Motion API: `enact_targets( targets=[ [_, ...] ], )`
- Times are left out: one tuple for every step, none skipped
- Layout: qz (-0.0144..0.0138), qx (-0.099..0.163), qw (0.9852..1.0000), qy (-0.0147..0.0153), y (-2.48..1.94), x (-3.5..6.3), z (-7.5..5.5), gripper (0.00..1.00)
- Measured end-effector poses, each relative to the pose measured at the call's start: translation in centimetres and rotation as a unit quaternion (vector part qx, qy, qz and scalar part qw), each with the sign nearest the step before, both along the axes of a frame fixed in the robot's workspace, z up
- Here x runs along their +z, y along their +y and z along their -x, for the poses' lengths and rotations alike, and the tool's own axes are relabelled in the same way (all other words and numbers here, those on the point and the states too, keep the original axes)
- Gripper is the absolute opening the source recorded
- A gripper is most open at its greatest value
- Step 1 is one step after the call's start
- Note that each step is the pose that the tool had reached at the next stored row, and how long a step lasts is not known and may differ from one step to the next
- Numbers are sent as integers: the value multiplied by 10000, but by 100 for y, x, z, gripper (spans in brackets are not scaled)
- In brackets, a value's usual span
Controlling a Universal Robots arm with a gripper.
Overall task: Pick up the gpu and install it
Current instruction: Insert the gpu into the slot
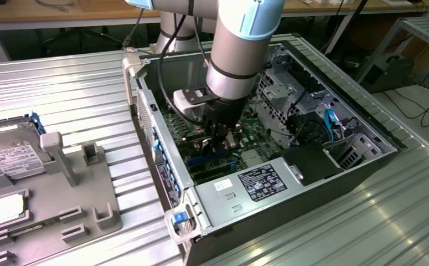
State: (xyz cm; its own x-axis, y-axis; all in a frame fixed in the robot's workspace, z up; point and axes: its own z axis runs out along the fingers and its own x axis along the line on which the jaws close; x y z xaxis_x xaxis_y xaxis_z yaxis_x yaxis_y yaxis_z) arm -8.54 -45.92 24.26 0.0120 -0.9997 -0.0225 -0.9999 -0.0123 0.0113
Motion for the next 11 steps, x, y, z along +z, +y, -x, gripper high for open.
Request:
enact_targets(
  targets=[
    [0, -4, 10000, 0, 0, -1, 2, 28],
    [-1, -5, 10000, -1, 0, -4, 7, 28],
    [0, -4, 10000, 0, 0, -6, 13, 28],
    [0, -4, 10000, 0, 0, -7, 16, 28],
    [0, -4, 10000, 0, 0, -10, 18, 28],
    [0, -3, 10000, 0, 0, -12, 19, 28],
    [0, -4, 10000, 0, 0, -13, 19, 28],
    [0, -4, 10000, 0, 0, -14, 19, 28],
    [0, -4, 10000, 0, 0, -14, 20, 28],
    [0, -5, 10000, 0, 0, -16, 21, 28],
    [-1, -4, 10000, 0, 0, -18, 22, 28]
  ],
)
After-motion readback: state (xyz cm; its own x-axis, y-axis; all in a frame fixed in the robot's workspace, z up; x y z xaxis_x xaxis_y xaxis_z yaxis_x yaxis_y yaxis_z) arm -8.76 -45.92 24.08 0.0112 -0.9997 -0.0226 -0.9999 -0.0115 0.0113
